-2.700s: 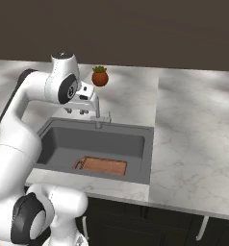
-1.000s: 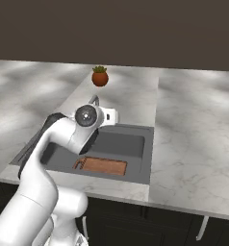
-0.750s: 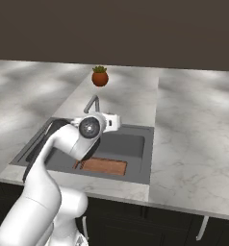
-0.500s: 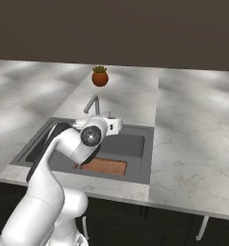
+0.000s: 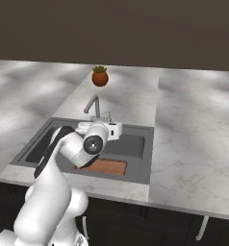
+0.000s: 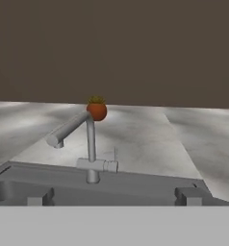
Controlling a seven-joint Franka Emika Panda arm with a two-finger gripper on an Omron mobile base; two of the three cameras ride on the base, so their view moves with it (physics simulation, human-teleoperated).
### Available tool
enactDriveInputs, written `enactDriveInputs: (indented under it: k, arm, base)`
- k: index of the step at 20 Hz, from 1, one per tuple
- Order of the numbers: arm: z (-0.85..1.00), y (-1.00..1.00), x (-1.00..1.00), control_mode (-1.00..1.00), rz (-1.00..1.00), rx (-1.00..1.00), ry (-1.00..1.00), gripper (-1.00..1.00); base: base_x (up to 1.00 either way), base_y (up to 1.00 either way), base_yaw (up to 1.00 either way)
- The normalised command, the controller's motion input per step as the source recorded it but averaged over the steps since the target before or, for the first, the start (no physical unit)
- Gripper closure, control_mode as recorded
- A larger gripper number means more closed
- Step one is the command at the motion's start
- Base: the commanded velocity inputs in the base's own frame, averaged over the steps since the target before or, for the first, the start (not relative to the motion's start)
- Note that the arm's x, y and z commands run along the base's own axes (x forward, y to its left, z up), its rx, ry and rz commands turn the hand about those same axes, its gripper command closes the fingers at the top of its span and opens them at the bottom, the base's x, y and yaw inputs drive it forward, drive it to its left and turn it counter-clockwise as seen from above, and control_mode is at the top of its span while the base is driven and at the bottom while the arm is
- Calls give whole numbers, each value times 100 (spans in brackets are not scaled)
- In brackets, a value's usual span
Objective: Turn on the sink faucet with hot water and rinse the cutting board for ten seconds, then turn off the faucet. Push the cutting board to reach the water if necessary.
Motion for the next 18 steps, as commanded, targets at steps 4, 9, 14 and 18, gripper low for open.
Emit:
enactDriveInputs:
  k: [4, 9, 14, 18]
  arm:
    - [-18, 0, 30, -100, 0, 1, -1, -100]
    - [-11, 0, 41, -100, 0, 0, 0, -100]
    - [-14, 0, 39, -100, 0, 0, 0, -100]
    - [-22, 0, 37, -100, 0, 0, 0, -100]
  base:
    - [0, 0, 0]
    - [0, 0, 0]
    - [0, 0, 0]
    - [0, 0, 0]
